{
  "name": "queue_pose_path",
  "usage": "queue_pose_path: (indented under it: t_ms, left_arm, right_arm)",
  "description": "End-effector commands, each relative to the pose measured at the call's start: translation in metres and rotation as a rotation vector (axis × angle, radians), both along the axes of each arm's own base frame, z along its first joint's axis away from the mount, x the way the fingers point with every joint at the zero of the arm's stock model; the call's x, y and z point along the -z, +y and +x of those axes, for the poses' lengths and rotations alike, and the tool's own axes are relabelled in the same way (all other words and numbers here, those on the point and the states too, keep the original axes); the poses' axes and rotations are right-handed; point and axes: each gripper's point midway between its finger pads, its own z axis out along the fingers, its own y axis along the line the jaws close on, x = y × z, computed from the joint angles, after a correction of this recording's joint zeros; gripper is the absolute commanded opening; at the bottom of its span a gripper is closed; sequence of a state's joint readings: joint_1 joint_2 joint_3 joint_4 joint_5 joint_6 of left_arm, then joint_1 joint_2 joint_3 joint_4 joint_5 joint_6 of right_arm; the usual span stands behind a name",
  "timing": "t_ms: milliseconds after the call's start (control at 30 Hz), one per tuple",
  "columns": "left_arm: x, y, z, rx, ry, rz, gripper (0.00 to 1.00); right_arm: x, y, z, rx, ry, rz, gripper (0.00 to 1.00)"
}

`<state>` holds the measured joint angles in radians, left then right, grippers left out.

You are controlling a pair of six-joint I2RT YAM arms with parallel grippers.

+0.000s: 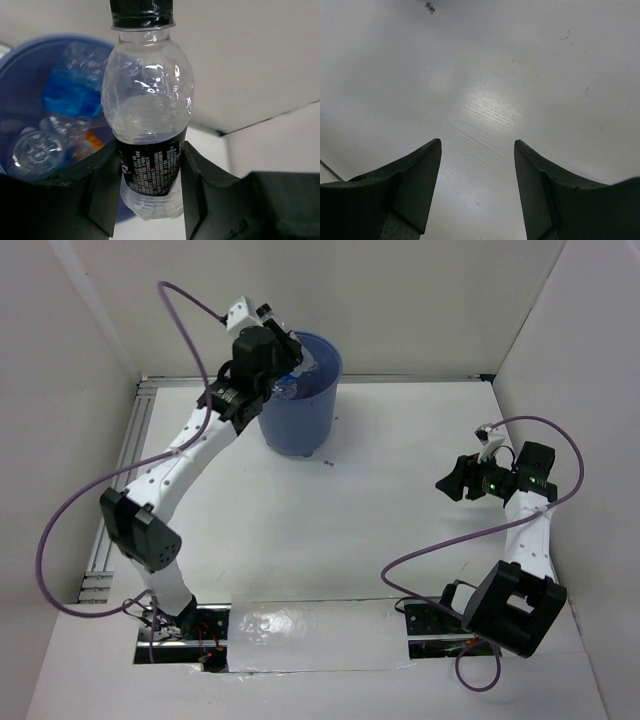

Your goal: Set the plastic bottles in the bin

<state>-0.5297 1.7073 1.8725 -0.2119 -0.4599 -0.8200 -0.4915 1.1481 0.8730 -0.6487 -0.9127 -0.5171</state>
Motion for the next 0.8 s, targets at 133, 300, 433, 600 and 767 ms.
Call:
queue_pose_path:
  t_ms: [133, 300, 433, 600, 767]
  left_arm:
    - [0.026, 0.01, 0.037, -0.052, 0.076, 0.027, 0.69]
    - [0.025, 0.013, 0.037, -0.04, 0.078, 0.035, 0.99]
    - [-0.012, 0.011, 0.02, 0.01, -0.009, 0.067, 0.99]
    - [-0.007, -0.01, -0.041, 0.211, -0.095, 0.23, 0.99]
    - [0.042, 0.004, -0.129, 0.387, -0.137, 0.262, 0.99]
  right_arm:
    - [-0.007, 0.001, -0.004, -0.009, -0.021, -0.011, 0.86]
    - [-0.004, -0.001, -0.004, 0.003, -0.022, -0.029, 1.0]
    - [-0.003, -0.008, -0.001, 0.031, -0.002, -0.047, 1.0]
    - [-0.009, -0.046, 0.015, 0.305, 0.026, -0.1, 1.0]
    - [-0.017, -0.074, 0.017, 0.455, -0.044, -0.209, 1.0]
